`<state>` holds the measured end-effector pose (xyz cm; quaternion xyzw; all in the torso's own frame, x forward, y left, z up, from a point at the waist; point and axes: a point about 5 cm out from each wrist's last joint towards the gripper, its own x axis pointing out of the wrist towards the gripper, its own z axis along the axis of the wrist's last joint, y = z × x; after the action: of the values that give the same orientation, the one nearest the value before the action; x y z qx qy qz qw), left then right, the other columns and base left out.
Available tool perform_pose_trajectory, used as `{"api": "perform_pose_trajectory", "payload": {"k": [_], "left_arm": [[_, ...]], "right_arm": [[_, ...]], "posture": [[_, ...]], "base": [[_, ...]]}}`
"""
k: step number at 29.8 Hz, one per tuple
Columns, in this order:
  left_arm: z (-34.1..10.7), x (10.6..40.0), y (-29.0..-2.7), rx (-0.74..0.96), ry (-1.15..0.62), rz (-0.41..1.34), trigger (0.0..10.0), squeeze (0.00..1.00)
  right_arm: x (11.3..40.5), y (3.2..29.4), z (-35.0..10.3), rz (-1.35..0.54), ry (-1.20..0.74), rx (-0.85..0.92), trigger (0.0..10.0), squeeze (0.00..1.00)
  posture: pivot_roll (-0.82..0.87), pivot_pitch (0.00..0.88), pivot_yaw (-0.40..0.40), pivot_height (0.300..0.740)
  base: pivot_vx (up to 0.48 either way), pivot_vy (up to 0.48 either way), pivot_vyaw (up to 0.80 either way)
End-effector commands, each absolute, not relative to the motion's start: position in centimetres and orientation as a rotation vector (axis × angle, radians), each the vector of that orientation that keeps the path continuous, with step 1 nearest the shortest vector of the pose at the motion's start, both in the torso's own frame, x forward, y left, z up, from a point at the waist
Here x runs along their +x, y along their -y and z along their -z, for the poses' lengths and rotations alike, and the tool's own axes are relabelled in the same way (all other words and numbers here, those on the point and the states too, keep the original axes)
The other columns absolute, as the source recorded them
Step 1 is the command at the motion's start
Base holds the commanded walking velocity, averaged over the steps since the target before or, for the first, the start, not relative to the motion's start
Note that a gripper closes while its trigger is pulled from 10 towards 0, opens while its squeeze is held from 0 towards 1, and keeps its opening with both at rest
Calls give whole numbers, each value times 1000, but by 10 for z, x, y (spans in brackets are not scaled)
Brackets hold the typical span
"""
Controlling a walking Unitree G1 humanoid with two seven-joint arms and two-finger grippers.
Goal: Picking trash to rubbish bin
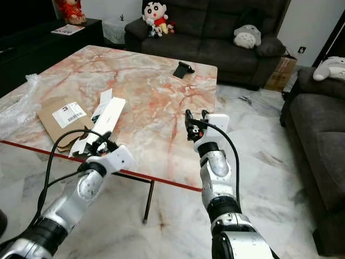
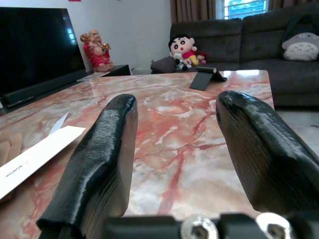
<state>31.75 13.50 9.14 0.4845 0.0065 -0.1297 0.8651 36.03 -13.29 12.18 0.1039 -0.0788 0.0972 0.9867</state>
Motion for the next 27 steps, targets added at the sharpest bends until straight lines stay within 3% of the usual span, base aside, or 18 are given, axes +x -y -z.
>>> {"api": "perform_pose_trajectory", "payload": {"k": [1,12,27], "left_arm": [[-91,314,-132,1039,-29,289,10000,0],[-107,311,-153,1112,-64,136,10000,0],[-101,308,-157,1111,-154,137,10000,0]], "right_arm": [[361,134,-122,-195,151,213,10000,0],[361,134,-122,-202,152,213,10000,0],[362,133,-124,-208,156,211,10000,0]], "posture": [[232,0,-94,740],[236,0,-99,740],[241,0,-101,740]], "base": [[0,0,0],[0,0,0],[0,0,0]]}}
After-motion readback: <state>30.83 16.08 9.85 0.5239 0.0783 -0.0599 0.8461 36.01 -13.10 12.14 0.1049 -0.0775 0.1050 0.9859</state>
